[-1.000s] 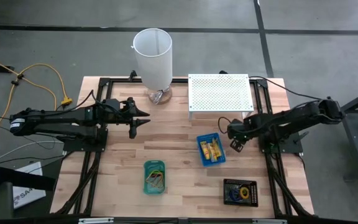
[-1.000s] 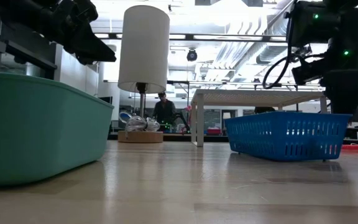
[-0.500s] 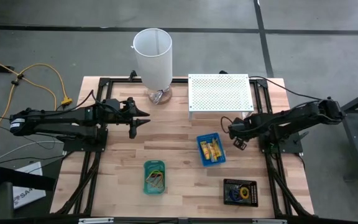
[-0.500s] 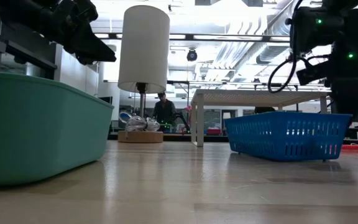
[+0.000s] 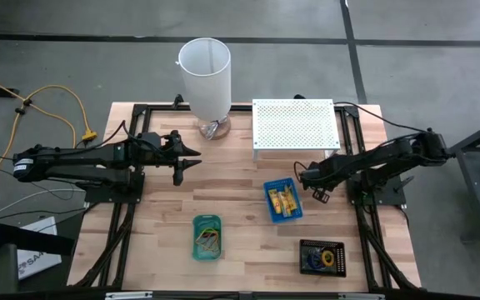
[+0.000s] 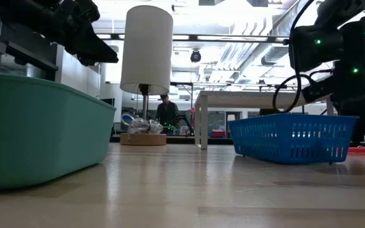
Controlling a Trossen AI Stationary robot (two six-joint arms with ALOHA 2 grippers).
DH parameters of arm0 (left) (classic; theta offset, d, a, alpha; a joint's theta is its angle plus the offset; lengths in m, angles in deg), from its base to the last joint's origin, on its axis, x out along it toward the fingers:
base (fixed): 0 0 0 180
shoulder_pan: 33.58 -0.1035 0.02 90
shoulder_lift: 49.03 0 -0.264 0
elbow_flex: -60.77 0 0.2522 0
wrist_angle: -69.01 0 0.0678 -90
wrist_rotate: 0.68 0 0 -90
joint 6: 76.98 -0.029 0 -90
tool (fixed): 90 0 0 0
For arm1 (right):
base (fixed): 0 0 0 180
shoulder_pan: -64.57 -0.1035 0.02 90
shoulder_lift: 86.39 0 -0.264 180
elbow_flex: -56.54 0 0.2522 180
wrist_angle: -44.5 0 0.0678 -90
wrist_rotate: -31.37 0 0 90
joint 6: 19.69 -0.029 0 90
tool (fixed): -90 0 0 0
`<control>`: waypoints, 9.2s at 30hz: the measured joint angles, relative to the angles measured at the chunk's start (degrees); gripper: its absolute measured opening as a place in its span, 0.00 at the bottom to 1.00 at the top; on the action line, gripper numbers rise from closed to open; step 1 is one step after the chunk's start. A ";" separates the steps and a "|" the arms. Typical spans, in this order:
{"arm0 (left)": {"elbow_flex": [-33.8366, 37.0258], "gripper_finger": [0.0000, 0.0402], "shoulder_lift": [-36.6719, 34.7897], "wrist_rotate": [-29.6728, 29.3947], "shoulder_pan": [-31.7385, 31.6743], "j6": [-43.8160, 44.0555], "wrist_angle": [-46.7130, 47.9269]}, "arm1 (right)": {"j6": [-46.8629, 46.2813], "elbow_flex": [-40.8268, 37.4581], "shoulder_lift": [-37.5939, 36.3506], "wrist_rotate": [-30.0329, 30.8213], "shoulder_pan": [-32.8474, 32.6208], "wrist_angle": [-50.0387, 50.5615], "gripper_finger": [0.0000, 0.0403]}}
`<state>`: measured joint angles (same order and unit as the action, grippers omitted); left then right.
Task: Pick & Place Office Desk Supplies
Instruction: Put the orange spring rubber band into the black bin
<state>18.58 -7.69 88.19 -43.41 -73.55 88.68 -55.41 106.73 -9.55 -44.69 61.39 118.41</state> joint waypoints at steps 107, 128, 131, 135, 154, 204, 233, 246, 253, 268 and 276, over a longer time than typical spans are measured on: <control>0.00 0.30 0.02 0.00 0.00 -0.01 -0.02 | -1.93 0.72 2.51 -1.03 7.85 -3.18 0.17; 0.01 0.30 0.01 0.00 0.00 -0.01 -0.02 | -10.42 0.70 -1.32 -3.27 7.80 -3.05 0.17; 0.00 0.30 0.01 -0.01 0.00 -0.01 -0.02 | -10.58 0.70 -2.45 -3.12 7.78 -1.88 0.17; 0.00 0.30 0.00 0.00 -0.01 -0.01 -0.01 | -10.60 0.70 -3.24 -3.81 7.64 -1.15 0.21; 0.00 0.30 0.02 0.00 -0.01 0.01 0.00 | -13.49 -1.26 -3.14 -3.41 7.30 -1.02 0.43; 0.00 0.30 0.02 -0.01 0.01 -0.01 0.00 | -23.08 -1.88 5.13 1.08 6.34 -7.09 0.43; 0.00 0.30 0.02 -0.02 -0.01 -0.01 -0.02 | -21.35 -1.81 5.07 -5.99 8.35 -8.95 0.38; 0.02 0.30 0.00 0.00 0.00 -0.01 -0.02 | -16.84 -1.87 4.60 -9.21 9.20 -11.79 0.38; 0.00 0.30 0.02 0.00 0.00 0.00 -0.02 | -16.60 -1.84 4.56 -8.71 9.18 -10.53 0.33; 0.00 0.30 0.00 0.00 -0.01 -0.01 -0.02 | -16.48 -1.84 4.56 -7.38 9.16 -9.87 0.15; 0.00 0.30 0.02 -0.01 -0.01 0.00 -0.02 | -15.87 -2.12 2.59 -6.49 9.16 -8.92 0.10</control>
<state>18.58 -7.66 88.19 -43.42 -73.55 88.66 -71.28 104.61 -6.96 -51.17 70.55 109.49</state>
